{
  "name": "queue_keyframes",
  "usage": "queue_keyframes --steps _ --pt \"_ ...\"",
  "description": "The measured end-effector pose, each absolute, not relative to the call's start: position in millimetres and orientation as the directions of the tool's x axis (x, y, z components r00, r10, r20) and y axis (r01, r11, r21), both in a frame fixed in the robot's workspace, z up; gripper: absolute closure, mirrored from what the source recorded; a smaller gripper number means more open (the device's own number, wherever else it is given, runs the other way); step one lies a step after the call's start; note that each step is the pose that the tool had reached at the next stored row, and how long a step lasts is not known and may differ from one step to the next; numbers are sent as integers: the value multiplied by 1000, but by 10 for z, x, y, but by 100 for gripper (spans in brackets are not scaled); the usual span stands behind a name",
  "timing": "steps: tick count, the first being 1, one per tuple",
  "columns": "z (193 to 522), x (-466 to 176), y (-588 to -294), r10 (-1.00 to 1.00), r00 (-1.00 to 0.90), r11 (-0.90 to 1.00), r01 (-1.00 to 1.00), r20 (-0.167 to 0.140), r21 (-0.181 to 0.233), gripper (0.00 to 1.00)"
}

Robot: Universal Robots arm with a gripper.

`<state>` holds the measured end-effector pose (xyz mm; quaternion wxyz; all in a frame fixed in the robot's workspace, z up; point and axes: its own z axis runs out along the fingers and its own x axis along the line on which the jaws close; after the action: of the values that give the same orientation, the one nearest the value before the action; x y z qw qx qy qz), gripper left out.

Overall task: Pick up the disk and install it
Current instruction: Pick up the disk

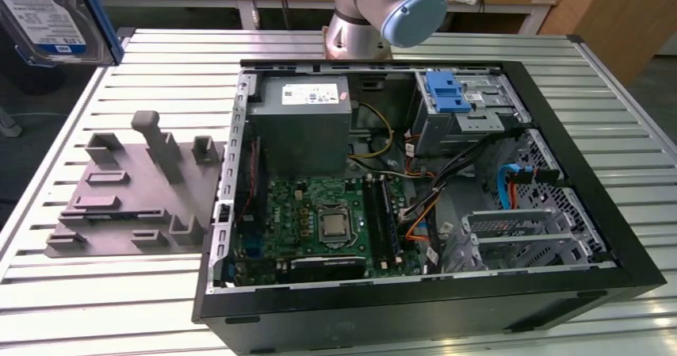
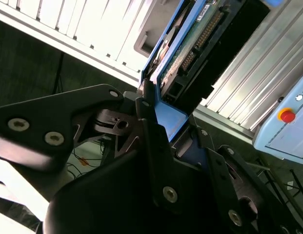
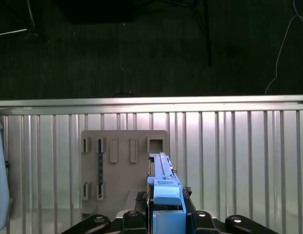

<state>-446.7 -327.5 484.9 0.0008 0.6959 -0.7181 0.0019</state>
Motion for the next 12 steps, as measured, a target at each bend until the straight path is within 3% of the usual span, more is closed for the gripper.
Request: queue_keyframes --steps 12 --pt "4956 -4467 -3274 -1000 -32 32 -1000 3 -2 64"
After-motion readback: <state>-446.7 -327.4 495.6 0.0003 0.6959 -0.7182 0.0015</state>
